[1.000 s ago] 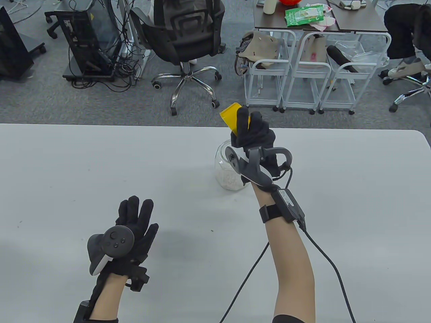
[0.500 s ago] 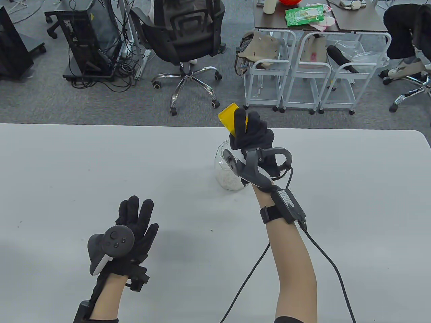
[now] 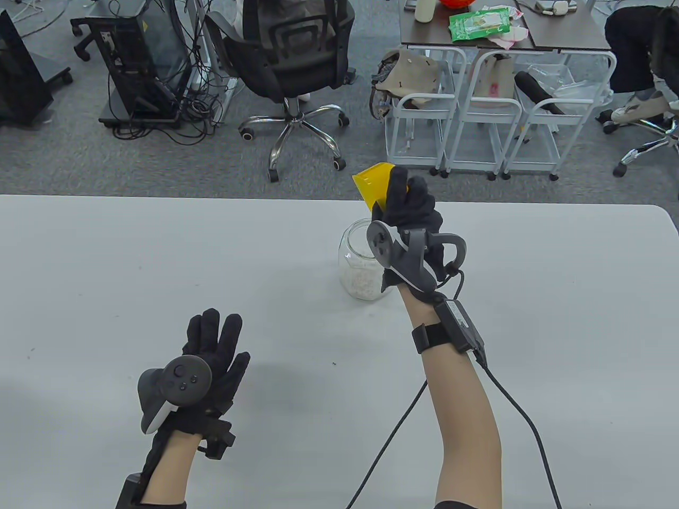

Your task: Pour rice from plastic food container into glass jar

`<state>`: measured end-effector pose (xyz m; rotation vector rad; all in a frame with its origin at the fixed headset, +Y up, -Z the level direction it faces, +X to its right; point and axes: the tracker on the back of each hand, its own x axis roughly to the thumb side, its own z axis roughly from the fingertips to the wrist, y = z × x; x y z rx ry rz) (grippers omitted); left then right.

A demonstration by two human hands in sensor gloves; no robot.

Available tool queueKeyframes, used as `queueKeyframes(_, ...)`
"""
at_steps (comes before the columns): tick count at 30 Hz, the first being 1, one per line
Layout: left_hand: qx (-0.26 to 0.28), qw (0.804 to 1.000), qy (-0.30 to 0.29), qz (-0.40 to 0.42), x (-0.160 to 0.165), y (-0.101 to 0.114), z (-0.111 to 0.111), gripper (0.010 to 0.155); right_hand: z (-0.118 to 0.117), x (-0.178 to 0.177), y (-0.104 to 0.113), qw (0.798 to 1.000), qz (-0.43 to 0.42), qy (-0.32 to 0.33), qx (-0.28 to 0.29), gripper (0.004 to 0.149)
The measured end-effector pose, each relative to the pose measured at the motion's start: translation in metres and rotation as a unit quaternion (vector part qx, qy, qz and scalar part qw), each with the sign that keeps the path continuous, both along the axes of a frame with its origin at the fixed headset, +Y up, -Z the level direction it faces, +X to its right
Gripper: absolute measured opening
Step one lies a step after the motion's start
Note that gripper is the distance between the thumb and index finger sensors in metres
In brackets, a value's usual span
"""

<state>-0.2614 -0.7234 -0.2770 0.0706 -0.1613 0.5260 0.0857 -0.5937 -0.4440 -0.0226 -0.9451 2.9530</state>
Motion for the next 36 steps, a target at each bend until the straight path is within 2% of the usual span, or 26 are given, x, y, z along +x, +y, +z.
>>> queueKeyframes(3, 0.0, 1.0, 0.0, 0.0, 0.0, 0.0, 0.0, 0.067, -0.003, 0.012, 0.001, 0.995, -0.089, -0.015, -0.032, 0.071)
queueKeyframes(6, 0.0, 1.0, 0.0, 0.0, 0.0, 0.0, 0.0, 0.066, -0.004, 0.024, -0.001, 0.979, -0.189, -0.024, -0.067, 0.071)
queueKeyframes(8, -0.001, 1.0, -0.001, -0.001, 0.0, 0.0, 0.0, 0.067, -0.004, 0.033, -0.002, 0.957, -0.275, -0.023, -0.094, 0.071)
queueKeyframes(12, -0.003, 1.0, -0.001, -0.001, 0.0, -0.001, 0.0, 0.066, -0.002, 0.048, -0.006, 0.92, -0.369, -0.022, -0.132, 0.071)
queueKeyframes(18, -0.007, 1.0, 0.0, -0.002, 0.0, -0.002, 0.0, 0.067, 0.009, 0.068, -0.019, 0.823, -0.531, 0.0, -0.201, 0.07)
queueKeyframes(21, -0.008, 1.0, 0.001, -0.003, 0.0, -0.002, 0.0, 0.067, 0.018, 0.079, -0.025, 0.798, -0.561, 0.009, -0.221, 0.07)
queueKeyframes(25, -0.009, 1.0, 0.001, -0.003, 0.0, -0.002, 0.0, 0.067, 0.034, 0.093, -0.033, 0.784, -0.574, 0.014, -0.236, 0.068)
queueKeyframes(27, -0.009, 1.0, 0.001, -0.003, 0.0, -0.002, 0.0, 0.066, 0.042, 0.1, -0.037, 0.786, -0.57, 0.014, -0.239, 0.067)
queueKeyframes(31, -0.009, 1.0, 0.001, -0.003, 0.0, -0.002, 0.0, 0.067, 0.062, 0.114, -0.047, 0.809, -0.536, 0.011, -0.241, 0.061)
queueKeyframes(36, -0.014, 1.0, 0.002, -0.005, 0.001, -0.002, 0.0, 0.067, 0.091, 0.129, -0.066, 0.827, -0.511, 0.007, -0.234, 0.055)
